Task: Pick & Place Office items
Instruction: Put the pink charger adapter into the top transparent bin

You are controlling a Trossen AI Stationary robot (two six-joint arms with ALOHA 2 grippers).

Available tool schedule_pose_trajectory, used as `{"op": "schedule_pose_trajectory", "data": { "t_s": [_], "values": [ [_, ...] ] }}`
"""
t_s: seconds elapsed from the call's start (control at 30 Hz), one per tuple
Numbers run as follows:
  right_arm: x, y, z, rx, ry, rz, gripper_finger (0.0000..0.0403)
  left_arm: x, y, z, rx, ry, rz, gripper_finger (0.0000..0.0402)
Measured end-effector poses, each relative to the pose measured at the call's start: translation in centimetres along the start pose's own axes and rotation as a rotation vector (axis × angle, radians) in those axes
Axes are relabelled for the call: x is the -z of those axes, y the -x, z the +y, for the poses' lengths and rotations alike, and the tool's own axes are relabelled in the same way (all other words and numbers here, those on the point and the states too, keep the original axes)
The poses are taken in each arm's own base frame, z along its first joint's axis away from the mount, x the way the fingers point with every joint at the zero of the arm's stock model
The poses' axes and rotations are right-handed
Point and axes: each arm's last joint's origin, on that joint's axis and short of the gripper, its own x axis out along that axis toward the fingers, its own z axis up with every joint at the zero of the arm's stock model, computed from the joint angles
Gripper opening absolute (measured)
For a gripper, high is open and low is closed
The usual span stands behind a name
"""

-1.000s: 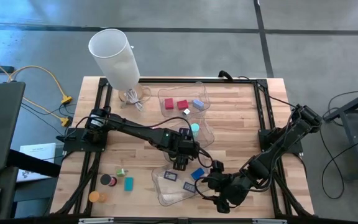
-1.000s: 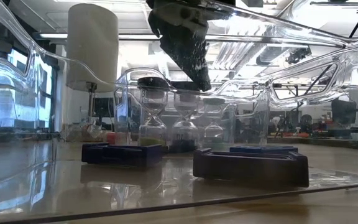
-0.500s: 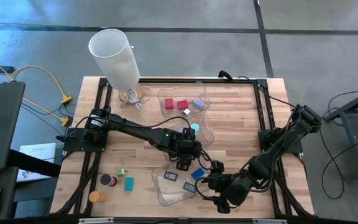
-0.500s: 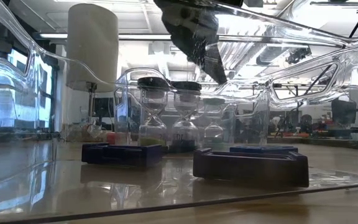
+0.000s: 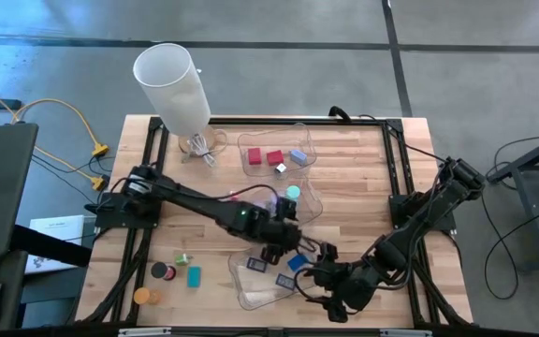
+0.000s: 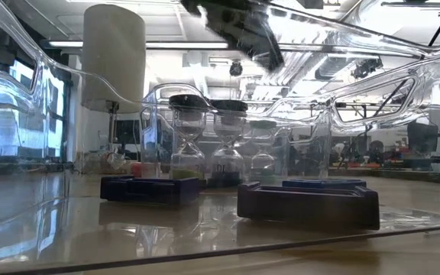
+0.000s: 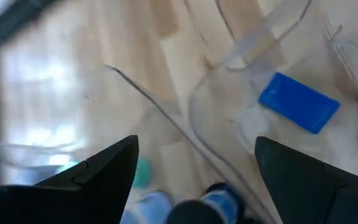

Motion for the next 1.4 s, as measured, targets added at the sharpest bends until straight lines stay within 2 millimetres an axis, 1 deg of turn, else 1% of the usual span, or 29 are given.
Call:
{"op": "schedule_pose_trajectory", "data": {
  "t_s": [0.07, 0.17, 0.23, 0.3, 0.4, 0.47, 0.57, 0.7, 0.8, 0.93, 1.03, 1.13, 1.23, 1.4],
  "values": [
    [0.0, 0.0, 0.1, -0.006, -0.002, -0.004, 0.0284, -0.4, 1.8, -0.2, -0.068, -0.026, -0.010, 0.0315],
    [-0.1, 0.0, 0.1, -0.008, -0.007, -0.012, 0.0284, -0.4, 5.0, -0.6, -0.220, -0.001, 0.007, 0.0315],
    [-0.2, 0.0, 0.1, -0.012, -0.011, -0.021, 0.0284, 0.1, 7.2, -1.1, -0.310, 0.004, 0.043, 0.0315],
    [-0.3, 0.0, 0.1, -0.015, -0.014, -0.026, 0.0284, 0.7, 9.4, -1.5, -0.344, -0.002, 0.063, 0.0315],
    [-0.3, 0.0, 0.2, -0.022, -0.017, -0.034, 0.0284, 1.6, 12.7, -2.5, -0.299, 0.000, 0.061, 0.0315],
    [-0.4, 0.0, 0.3, -0.028, -0.021, -0.041, 0.0284, 2.3, 14.9, -3.2, -0.226, -0.009, 0.069, 0.0315],
    [-0.4, 0.0, 0.3, -0.027, -0.020, -0.039, 0.0284, 3.4, 17.9, -3.9, -0.119, 0.067, 0.057, 0.0315],
    [-0.5, 0.0, 0.3, -0.030, -0.022, -0.044, 0.0284, 4.9, 21.2, -4.6, -0.032, 0.196, 0.062, 0.0315],
    [-0.5, 0.0, 0.3, -0.033, -0.024, -0.048, 0.0284, 5.8, 22.5, -5.4, 0.010, 0.271, 0.097, 0.0315],
    [-0.5, 0.0, 0.4, -0.036, -0.026, -0.051, 0.0284, 7.1, 23.4, -6.7, 0.035, 0.340, 0.196, 0.0315],
    [-0.5, 0.0, 0.4, -0.036, -0.025, -0.051, 0.0284, 7.6, 23.7, -7.9, 0.049, 0.390, 0.266, 0.0315],
    [-0.6, 0.0, 0.3, -0.036, -0.023, -0.054, 0.0284, 7.9, 24.0, -9.1, 0.057, 0.405, 0.273, 0.0315],
    [-1.1, -0.1, 0.1, -0.041, -0.002, -0.087, 0.0284, 8.0, 24.2, -10.3, 0.062, 0.412, 0.274, 0.0315],
    [-2.0, -0.6, -1.0, -0.013, -0.018, -0.104, 0.0284, 8.2, 24.3, -11.8, 0.059, 0.449, 0.282, 0.0315]
  ]
}}
